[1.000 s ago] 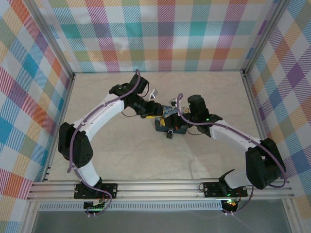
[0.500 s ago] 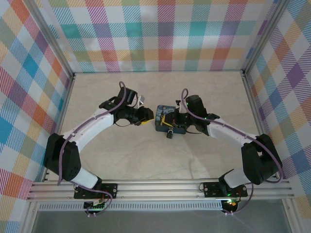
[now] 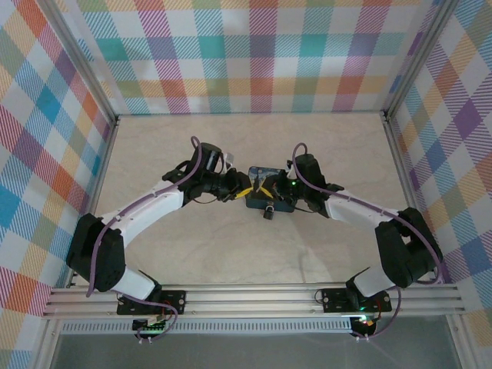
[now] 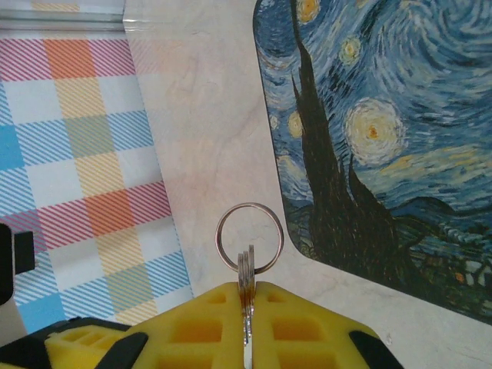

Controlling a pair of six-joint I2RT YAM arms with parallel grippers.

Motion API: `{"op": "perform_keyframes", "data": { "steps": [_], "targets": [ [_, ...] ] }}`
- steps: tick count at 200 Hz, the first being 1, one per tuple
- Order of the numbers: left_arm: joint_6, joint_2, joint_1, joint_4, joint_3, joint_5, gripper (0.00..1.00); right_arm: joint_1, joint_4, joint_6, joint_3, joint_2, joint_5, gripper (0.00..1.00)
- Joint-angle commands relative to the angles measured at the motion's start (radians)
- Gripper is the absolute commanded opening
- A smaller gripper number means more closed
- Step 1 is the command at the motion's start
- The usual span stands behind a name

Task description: Unlock the padlock with the key

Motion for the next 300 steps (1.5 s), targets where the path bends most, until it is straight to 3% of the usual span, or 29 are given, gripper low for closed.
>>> {"op": "perform_keyframes", "data": {
  "steps": [1,171,300],
  "targets": [
    [-0.034,-0.003,-0.017,0.022,-0.012,-0.002,0.22,0.013,0.084,0.050,-0.012,0.016,0.012,0.08],
    [-0.049,0.057,-0.022,0.033,-0.034,-0.096,0.17,0.040,0.184,0.127,-0.046,0.006,-0.011,0.08],
    [-0.064,0.053,-0.008,0.064,-0.042,-0.087,0.14,0.067,0.218,0.137,-0.042,0.025,-0.033,0.08]
  ]
}}
